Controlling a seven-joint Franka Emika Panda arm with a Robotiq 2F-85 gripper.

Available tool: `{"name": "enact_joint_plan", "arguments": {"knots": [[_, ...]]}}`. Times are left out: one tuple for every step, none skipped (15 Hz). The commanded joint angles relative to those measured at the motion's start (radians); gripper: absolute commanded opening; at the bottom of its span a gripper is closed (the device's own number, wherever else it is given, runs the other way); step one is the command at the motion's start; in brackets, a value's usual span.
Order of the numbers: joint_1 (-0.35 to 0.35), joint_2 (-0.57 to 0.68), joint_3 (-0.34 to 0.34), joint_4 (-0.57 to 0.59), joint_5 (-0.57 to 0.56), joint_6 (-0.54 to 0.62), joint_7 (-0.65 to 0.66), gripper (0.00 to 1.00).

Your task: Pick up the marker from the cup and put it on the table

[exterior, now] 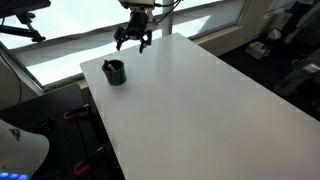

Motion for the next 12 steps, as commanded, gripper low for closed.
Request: {"name": "enact_joint_plan", "arguments": {"knots": [[0.068, 0.085, 0.019, 0.127, -0.048, -0.091, -0.032, 1.00], [0.085, 0.102, 0.022, 0.147, -0.054, -0.106, -0.033, 1.00], [0.103, 0.118, 0.026, 0.163, -0.064, -0.118, -0.034, 1.00], [0.118, 0.133, 0.029, 0.178, -0.072, -0.129, -0.037, 1.00], [0.132, 0.147, 0.031, 0.189, -0.079, -0.140, -0.043, 1.00], [0.144, 0.160, 0.033, 0.199, -0.086, -0.149, -0.048, 1.00], [0.156, 0.173, 0.034, 0.208, -0.092, -0.155, -0.050, 1.00], [0.165, 0.186, 0.035, 0.216, -0.099, -0.164, -0.054, 1.00], [0.173, 0.198, 0.036, 0.222, -0.106, -0.171, -0.058, 1.00], [0.180, 0.209, 0.037, 0.227, -0.112, -0.178, -0.067, 1.00], [0.188, 0.221, 0.038, 0.233, -0.119, -0.184, -0.075, 1.00], [0.194, 0.233, 0.038, 0.239, -0.125, -0.192, -0.081, 1.00]]}}
